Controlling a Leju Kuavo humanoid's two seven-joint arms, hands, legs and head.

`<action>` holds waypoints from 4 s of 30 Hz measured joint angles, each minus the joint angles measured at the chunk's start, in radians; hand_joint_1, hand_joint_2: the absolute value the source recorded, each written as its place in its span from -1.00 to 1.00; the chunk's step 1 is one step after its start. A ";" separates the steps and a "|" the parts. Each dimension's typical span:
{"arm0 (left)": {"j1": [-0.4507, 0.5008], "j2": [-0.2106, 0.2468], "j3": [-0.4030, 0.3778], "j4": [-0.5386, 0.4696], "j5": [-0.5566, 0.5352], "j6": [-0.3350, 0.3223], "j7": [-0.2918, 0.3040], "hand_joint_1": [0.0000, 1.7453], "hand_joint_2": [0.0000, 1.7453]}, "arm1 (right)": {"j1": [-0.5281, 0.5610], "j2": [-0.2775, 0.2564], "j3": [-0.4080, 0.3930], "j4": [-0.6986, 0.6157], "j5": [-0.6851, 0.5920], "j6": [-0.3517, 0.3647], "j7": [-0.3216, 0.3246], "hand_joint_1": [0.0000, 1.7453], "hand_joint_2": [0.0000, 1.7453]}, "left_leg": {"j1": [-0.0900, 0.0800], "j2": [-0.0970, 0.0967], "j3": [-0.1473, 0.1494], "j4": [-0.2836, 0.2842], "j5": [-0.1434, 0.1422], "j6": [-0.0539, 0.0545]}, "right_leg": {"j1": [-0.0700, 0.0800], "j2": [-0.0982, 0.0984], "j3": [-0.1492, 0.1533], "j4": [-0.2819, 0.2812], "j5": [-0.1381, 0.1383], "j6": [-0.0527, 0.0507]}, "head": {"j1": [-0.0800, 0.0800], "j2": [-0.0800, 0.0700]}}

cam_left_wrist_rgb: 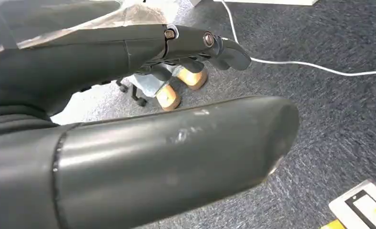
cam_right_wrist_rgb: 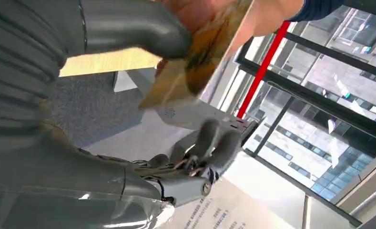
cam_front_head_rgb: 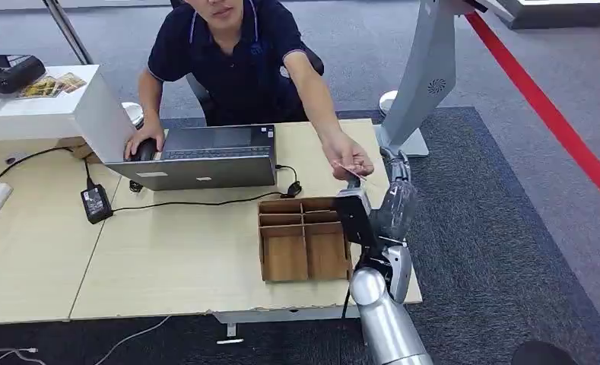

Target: Pass the card to the sensor for recognition and then transmit it.

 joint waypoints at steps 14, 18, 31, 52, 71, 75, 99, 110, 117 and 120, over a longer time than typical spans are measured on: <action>0.000 0.000 0.000 0.000 0.021 0.000 0.009 -1.00 -1.00 | 0.003 0.000 0.012 0.000 0.031 0.000 0.019 -1.00 1.00 | 0.000 0.000 0.000 0.000 0.000 0.000 | 0.000 0.000 0.000 0.000 0.000 0.000 | 0.000 0.000; 0.000 0.000 0.000 0.000 0.032 0.000 0.009 -1.00 -1.00 | 0.006 -0.004 0.032 -0.002 0.046 0.000 0.068 -1.00 1.00 | 0.000 0.000 0.000 0.000 0.000 0.000 | 0.000 0.000 -0.001 0.000 0.000 0.000 | 0.000 0.000; 0.001 0.000 0.000 0.000 0.055 0.003 0.008 -1.00 -1.00 | 0.048 -0.029 0.134 -0.060 0.090 0.000 0.194 -1.00 1.00 | 0.000 0.000 0.000 0.000 0.000 0.000 | 0.000 0.000 -0.001 0.000 0.000 0.000 | 0.000 0.000; 0.002 0.000 -0.011 0.004 0.074 0.006 0.001 -1.00 -1.00 | 0.043 -0.189 0.361 -0.137 0.300 0.000 0.469 -1.00 1.00 | 0.000 0.000 0.000 0.000 0.000 0.000 | 0.000 0.000 -0.001 0.000 0.000 0.000 | 0.000 0.000; 0.003 0.000 -0.024 0.004 0.066 0.006 0.002 -1.00 -1.00 | 0.026 -0.265 0.447 -0.133 0.355 0.000 0.544 -1.00 1.00 | 0.000 0.000 0.000 0.000 0.000 0.000 | 0.000 0.000 -0.001 0.000 0.000 0.000 | 0.000 0.000; 0.003 0.000 -0.025 0.004 0.065 0.006 0.001 -1.00 -1.00 | 0.017 -0.278 0.466 -0.129 0.361 0.000 0.560 -1.00 1.00 | 0.000 0.000 0.000 0.000 0.000 0.000 | 0.000 0.000 -0.001 0.000 0.000 0.000 | 0.000 0.000; 0.002 -0.001 -0.046 0.004 0.055 0.006 -0.003 -1.00 -1.00 | -0.038 -0.327 0.590 0.011 0.266 0.000 0.623 -1.00 1.00 | 0.000 0.000 -0.001 0.000 0.000 0.000 | 0.000 0.000 -0.001 0.000 0.000 0.000 | 0.000 0.000; 0.002 -0.001 -0.050 0.004 0.063 0.006 -0.003 -1.00 -1.00 | -0.040 -0.330 0.597 0.064 0.263 0.000 0.607 -1.00 1.00 | 0.000 0.000 -0.001 0.000 0.000 0.000 | 0.000 0.000 -0.002 0.000 0.000 0.000 | 0.000 0.000; 0.002 -0.001 -0.051 0.004 0.070 0.006 -0.004 -1.00 -1.00 | -0.040 -0.328 0.598 0.076 0.269 0.000 0.601 -1.00 1.00 | 0.000 0.000 -0.001 0.000 0.000 0.000 | 0.000 0.000 -0.002 0.000 0.000 0.000 | 0.000 0.000; 0.002 -0.001 -0.052 0.004 0.071 0.006 -0.006 -1.00 -1.00 | -0.040 -0.324 0.598 0.079 0.270 0.000 0.596 -1.00 1.00 | 0.000 0.000 -0.001 0.000 0.000 0.000 | 0.000 0.000 -0.002 0.000 0.000 0.000 | 0.000 0.000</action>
